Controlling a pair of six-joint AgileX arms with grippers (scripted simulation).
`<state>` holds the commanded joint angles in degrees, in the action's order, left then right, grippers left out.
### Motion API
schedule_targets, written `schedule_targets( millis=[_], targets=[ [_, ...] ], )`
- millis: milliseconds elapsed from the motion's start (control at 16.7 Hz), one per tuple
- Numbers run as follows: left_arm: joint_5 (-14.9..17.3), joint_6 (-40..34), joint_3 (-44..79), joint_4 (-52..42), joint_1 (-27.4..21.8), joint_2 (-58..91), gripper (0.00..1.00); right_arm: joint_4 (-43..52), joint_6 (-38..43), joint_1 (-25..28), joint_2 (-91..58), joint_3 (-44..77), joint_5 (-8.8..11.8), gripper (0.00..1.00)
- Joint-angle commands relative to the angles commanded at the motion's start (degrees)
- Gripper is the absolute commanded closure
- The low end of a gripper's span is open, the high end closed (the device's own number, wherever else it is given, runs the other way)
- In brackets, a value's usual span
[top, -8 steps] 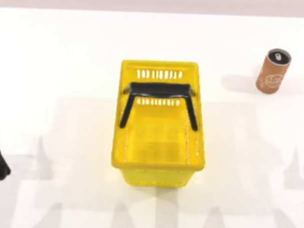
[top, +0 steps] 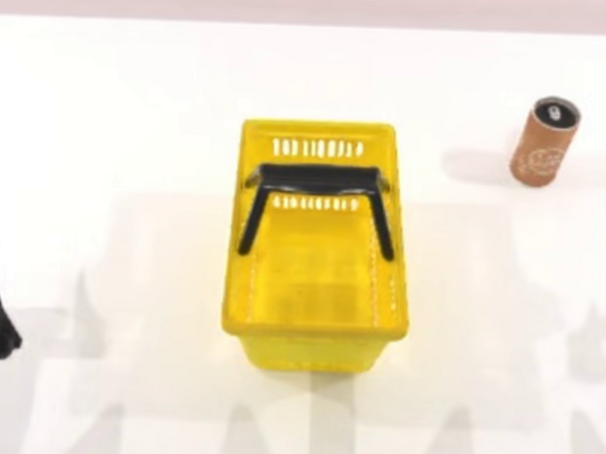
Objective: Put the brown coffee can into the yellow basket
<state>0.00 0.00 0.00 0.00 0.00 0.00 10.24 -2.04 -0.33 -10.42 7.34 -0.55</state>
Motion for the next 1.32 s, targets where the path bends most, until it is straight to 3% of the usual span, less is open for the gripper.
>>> schedule_targets(
  millis=[420, 1020, 1320],
  targets=[
    [0.0, 0.0, 0.0, 0.0, 0.0, 0.0, 0.0, 21.1, -5.9, -0.8, -29.5, 28.7, -1.0, 0.0],
    [0.0, 0.0, 0.0, 0.0, 0.0, 0.0, 0.0, 44.9, -17.8, 1.1, -80.9, 97.9, 0.7, 0.0],
    [0.0, 0.0, 0.0, 0.0, 0.0, 0.0, 0.0, 57.2, -24.8, 3.4, -107.5, 124.8, 2.1, 0.0]
  ],
)
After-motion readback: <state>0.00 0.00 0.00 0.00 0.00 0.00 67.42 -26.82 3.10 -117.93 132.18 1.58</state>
